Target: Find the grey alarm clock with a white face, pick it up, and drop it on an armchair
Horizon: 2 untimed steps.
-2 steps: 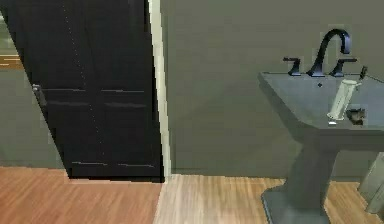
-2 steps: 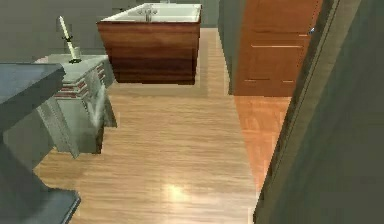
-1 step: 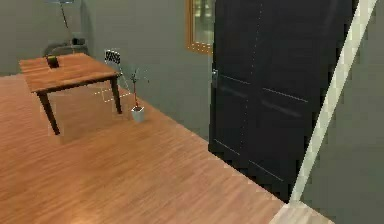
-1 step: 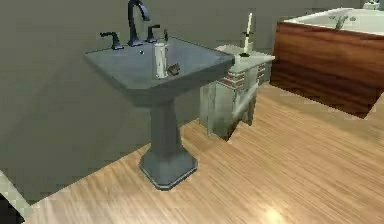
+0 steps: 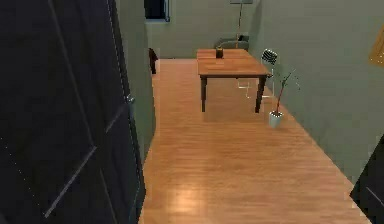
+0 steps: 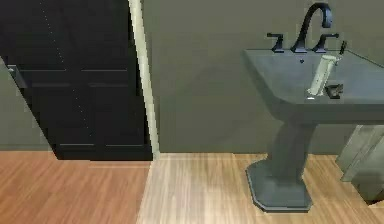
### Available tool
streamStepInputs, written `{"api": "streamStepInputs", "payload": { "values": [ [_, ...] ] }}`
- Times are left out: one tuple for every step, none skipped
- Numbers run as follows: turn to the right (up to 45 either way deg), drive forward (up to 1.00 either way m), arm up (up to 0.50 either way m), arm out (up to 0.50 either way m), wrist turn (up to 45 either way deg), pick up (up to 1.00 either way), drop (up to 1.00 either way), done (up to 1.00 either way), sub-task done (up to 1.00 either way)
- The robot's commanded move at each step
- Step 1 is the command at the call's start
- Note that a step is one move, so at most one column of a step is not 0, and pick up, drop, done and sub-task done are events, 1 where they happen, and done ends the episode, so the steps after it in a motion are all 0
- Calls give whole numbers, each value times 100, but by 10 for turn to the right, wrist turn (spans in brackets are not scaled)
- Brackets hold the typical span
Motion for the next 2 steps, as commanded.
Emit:
{"api": "streamStepInputs", "payload": {
  "values": [
    [0, 100, 0, 0, 0, 0, 0, 0, 0],
    [-150, 0, 0, 0, 0, 0, 0, 0, 0]
  ]
}}
